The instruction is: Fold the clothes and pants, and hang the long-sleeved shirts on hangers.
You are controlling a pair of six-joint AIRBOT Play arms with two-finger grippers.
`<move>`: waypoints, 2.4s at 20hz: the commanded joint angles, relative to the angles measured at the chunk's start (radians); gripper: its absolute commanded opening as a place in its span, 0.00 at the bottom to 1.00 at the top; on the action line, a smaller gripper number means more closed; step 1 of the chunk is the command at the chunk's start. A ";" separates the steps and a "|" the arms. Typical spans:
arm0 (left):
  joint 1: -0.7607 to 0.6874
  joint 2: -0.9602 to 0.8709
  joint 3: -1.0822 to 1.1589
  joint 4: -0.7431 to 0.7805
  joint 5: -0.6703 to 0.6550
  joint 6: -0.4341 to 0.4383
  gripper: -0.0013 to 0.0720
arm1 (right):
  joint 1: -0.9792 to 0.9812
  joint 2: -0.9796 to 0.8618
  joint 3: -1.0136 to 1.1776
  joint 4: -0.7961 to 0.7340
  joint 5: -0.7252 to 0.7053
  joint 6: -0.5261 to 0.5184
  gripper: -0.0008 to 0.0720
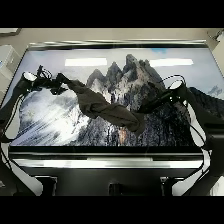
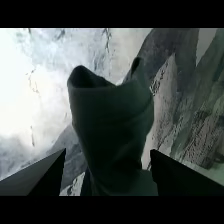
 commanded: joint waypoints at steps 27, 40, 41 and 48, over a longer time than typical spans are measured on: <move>0.030 0.512 0.346 0.206 -0.238 0.072 0.05 | -0.025 0.883 0.027 -0.261 -0.664 0.072 0.06; -0.027 1.048 -0.016 0.509 -0.550 -0.178 0.05 | -0.025 1.124 0.019 -0.435 -0.235 0.400 0.06; -0.034 1.013 -0.080 0.509 -0.531 -0.150 0.05 | -0.025 1.042 0.004 -0.419 -0.188 0.401 0.06; -0.078 0.524 -0.412 0.503 -0.144 -0.110 0.05 | -0.025 0.425 -0.192 -0.319 -0.253 0.397 0.06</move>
